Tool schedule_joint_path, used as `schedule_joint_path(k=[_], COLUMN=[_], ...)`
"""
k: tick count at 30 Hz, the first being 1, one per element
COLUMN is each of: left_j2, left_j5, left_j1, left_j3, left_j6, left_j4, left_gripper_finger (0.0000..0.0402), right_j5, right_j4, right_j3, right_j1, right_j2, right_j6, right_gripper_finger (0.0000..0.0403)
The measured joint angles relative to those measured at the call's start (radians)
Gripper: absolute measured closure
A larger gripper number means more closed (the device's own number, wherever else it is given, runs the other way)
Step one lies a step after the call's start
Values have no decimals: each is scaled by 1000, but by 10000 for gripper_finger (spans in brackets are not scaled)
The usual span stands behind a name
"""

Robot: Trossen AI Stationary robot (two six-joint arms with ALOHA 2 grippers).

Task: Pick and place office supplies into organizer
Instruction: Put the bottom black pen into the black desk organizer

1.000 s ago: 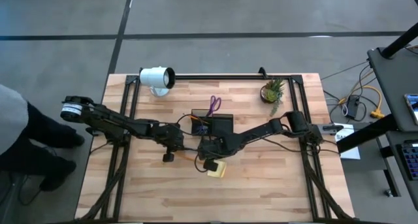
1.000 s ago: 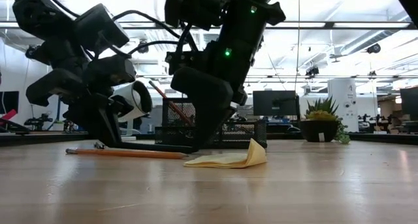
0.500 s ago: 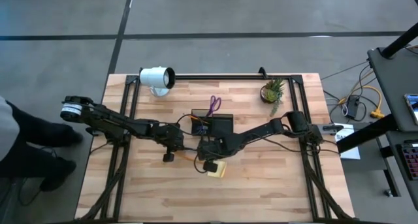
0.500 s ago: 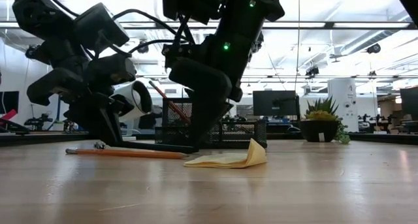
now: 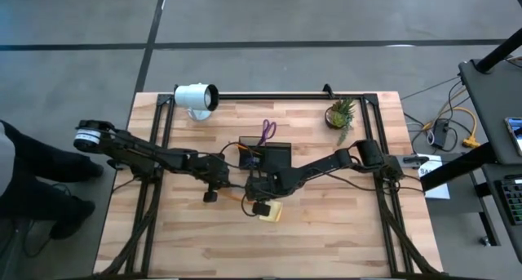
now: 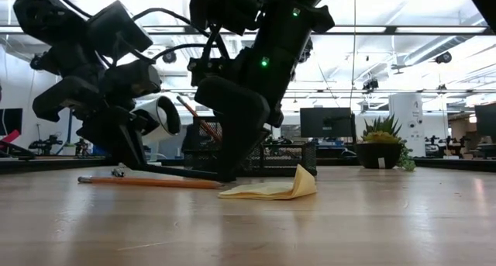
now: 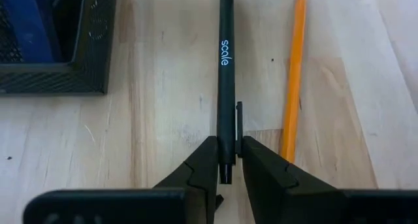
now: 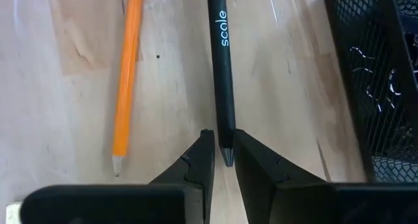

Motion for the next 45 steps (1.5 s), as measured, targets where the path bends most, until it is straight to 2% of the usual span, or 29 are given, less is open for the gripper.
schedule_joint_path(k=[14,20,45], left_j2=[-109,-134,-123], left_j5=[-18,-21,-39], left_j1=[0,0,0], left_j3=[1,1,2], left_j6=[-1,-2,-2], left_j4=[0,-2,27], left_gripper_finger=[356,356,357], right_j5=[2,6,-16], right_j4=[5,22,91], right_j3=[-12,-22,-43], right_j1=[0,0,-7], right_j2=[0,0,7], right_j6=[-1,9,18], right_gripper_finger=[392,394,395])
